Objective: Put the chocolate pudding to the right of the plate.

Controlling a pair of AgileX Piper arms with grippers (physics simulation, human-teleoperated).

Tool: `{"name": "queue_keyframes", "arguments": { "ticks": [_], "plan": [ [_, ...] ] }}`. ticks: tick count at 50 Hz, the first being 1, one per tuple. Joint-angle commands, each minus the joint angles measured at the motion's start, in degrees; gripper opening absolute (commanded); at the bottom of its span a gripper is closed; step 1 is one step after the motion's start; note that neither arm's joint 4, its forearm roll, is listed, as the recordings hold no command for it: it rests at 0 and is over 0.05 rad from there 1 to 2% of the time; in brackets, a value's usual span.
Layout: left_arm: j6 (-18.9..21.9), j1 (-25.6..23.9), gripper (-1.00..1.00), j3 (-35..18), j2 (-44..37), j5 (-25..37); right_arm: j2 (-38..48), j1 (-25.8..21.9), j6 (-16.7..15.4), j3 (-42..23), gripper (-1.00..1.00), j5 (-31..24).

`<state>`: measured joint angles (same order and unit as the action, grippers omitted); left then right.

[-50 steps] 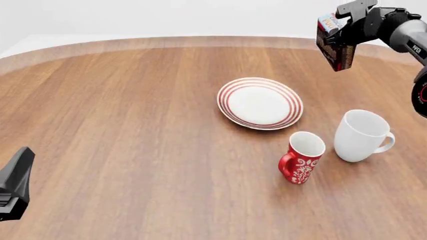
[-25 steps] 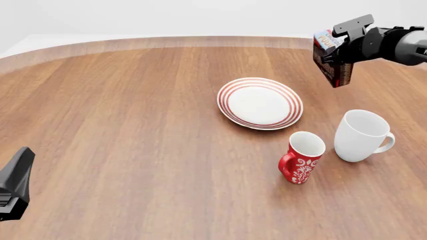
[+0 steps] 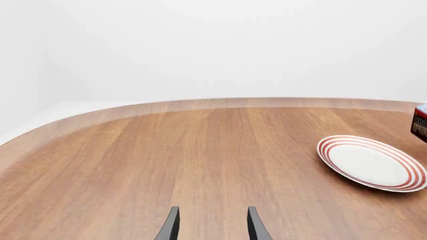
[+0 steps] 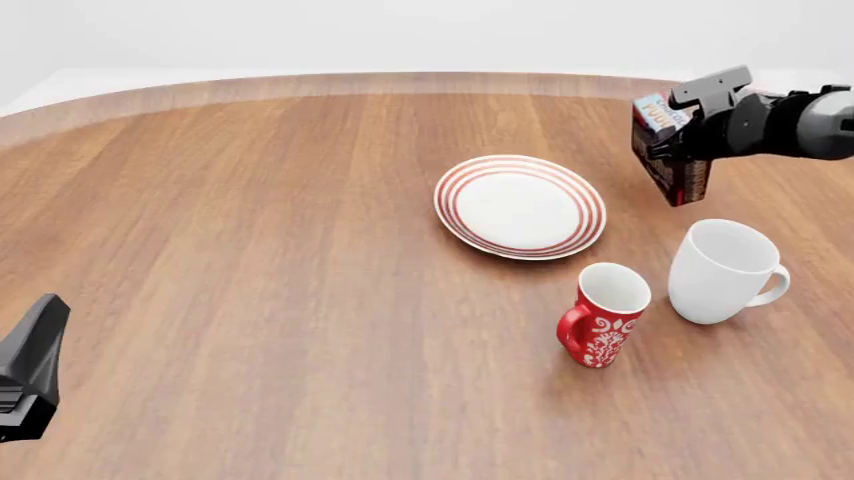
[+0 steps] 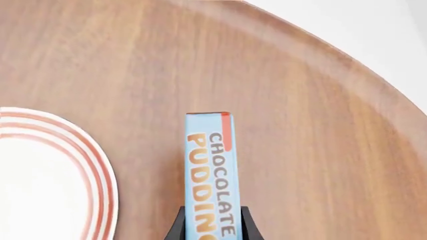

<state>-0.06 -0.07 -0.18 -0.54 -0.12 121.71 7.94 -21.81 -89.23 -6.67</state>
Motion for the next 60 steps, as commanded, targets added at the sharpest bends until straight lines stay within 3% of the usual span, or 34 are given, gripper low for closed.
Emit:
{"name": "queue_keyframes", "arguments": {
  "ticks": [1,35,36,43,48,49,50,53,55,57,59,60],
  "plan": [
    [0.06,-0.01,1.00,-0.01,-0.01,-0.01,0.05,0.47,0.92,2.79,-1.00,2.33],
    [0.02,0.01,1.00,0.01,0.00,0.01,1.36,2.62,1.27,8.62,-1.00,6.32],
    [0.08,0.00,1.00,0.00,0.01,0.01,1.36,3.09,0.91,8.64,1.00,6.18],
    [0.02,0.01,1.00,0.00,0.00,0.02,-5.40,3.65,-0.21,11.47,1.00,5.94],
    [0.04,0.00,1.00,0.00,-0.01,0.02,-10.33,2.64,-1.42,10.05,1.00,2.74],
    [0.04,0.00,1.00,0.00,-0.01,0.02,-11.46,2.66,-2.57,10.07,1.00,2.50],
    [0.03,0.01,1.00,0.00,0.00,0.02,-12.98,3.25,-5.75,10.89,1.00,3.31],
    [0.02,0.01,1.00,0.00,-0.01,0.02,-16.03,2.50,-4.22,9.45,1.00,1.48],
    [0.07,0.00,1.00,0.00,-0.01,0.02,-19.07,2.99,-7.97,10.85,1.00,3.24],
    [0.01,0.01,1.00,0.00,-0.01,0.02,-22.32,4.74,-14.05,13.13,1.00,6.02],
    [0.04,0.00,1.00,0.00,0.00,0.03,-26.09,1.67,-9.50,9.89,1.00,1.74],
    [0.05,0.00,1.00,0.00,0.00,0.03,-27.94,0.71,-9.25,9.14,1.00,0.54]
  ]
}}
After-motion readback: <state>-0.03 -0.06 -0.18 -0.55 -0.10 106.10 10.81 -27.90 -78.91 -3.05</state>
